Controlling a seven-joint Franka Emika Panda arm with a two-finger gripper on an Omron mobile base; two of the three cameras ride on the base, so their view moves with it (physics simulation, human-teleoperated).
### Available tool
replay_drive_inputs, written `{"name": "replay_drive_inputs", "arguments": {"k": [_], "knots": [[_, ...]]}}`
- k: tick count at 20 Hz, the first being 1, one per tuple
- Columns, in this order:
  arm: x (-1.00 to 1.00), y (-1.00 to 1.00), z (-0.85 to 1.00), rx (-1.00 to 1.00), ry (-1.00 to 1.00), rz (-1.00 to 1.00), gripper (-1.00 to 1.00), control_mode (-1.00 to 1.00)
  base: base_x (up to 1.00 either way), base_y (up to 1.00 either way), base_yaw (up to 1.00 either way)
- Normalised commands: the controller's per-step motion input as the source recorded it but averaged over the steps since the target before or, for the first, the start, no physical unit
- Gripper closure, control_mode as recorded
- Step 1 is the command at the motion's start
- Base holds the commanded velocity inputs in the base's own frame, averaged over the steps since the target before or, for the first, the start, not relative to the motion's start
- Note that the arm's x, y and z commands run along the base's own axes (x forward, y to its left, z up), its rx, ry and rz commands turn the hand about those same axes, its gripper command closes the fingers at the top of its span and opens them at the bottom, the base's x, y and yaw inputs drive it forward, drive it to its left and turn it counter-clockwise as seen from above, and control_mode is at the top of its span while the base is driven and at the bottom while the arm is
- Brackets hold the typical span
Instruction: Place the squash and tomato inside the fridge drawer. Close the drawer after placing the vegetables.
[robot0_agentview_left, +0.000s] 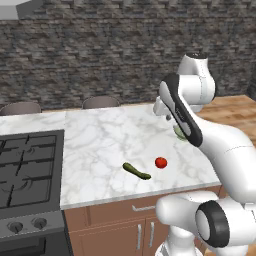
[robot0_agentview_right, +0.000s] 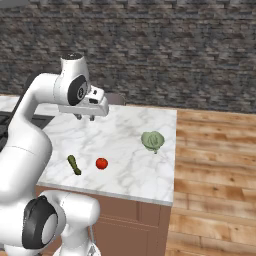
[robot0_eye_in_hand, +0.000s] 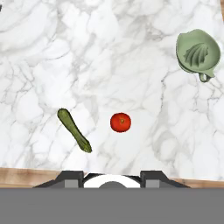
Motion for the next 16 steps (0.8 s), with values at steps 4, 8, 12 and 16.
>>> {"name": "replay_drive_inputs", "arguments": {"k": [4,8,12,16], "knots": [[-0.21,0.00,0.00,0.00,0.00,0.00,-1.00,-1.00,0.00,0.00,0.00],[-0.24,0.00,-0.04,0.00,0.00,0.00,-1.00,-1.00,0.00,0.00,0.00],[-0.02,0.19,-0.11,0.00,0.01,0.00,-1.00,-1.00,0.00,0.00,0.00],[0.00,0.16,-0.08,0.00,0.01,0.00,-1.00,-1.00,0.00,0.00,0.00]]}}
